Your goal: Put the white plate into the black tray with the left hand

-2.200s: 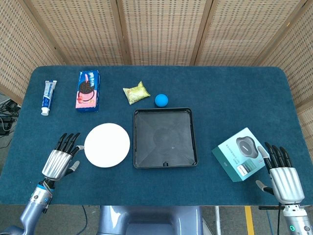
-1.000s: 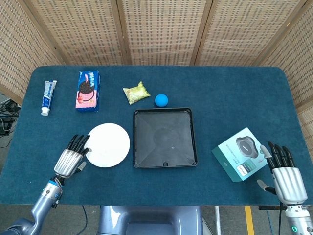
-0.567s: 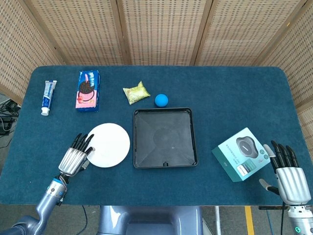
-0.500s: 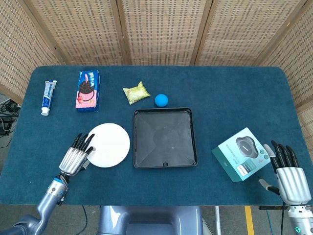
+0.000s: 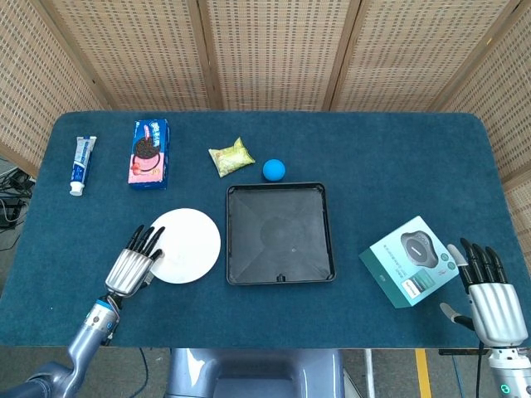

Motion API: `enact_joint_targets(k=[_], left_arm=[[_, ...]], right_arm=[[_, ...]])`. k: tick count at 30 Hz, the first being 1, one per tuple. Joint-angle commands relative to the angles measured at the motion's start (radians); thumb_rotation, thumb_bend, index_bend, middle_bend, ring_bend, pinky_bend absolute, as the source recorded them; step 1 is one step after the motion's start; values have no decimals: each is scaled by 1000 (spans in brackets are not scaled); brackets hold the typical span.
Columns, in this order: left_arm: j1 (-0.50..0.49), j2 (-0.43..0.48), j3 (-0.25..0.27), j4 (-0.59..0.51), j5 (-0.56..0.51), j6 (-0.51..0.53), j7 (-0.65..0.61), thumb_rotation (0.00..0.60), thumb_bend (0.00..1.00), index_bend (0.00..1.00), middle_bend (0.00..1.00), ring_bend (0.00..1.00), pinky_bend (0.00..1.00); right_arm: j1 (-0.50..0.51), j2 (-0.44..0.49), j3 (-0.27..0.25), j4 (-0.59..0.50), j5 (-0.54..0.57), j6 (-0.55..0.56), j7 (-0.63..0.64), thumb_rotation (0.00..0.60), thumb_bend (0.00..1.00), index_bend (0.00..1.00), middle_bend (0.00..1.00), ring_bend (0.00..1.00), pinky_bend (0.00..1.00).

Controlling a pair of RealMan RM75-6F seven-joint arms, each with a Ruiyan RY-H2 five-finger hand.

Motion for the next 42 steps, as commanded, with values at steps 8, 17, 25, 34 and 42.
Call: enact_joint_targets(k=[8,17,25,34,42], left_arm=[[-5,-4,-5,0,-7,3,-1,600,458,470,0,0,0],[-12,-6,-9,-5,-17,-6,13,600,502,523,0,0,0],[-14,-1,-26,-19,-14,38,15,600,512,609,0,0,0],[-25,9,-70,-29,3,151,-26,600,512,676,0,0,0],[-67,59,-120,-82,6,184,5,600,509,697,0,0,0]], right_arm=[[0,1,0,1,0,0,4,600,155,58,0,0,0],[0,1,-1,1,-2,-2,7,600,155,59,0,0,0],[0,1,0,3,-3,-1,7,600,156,60,0,0,0],[-1,1,0,2,-4,3,7,600,155,60,0,0,0],[0,-1,0,2,-1,-2,2,600,156,60,0,0,0]])
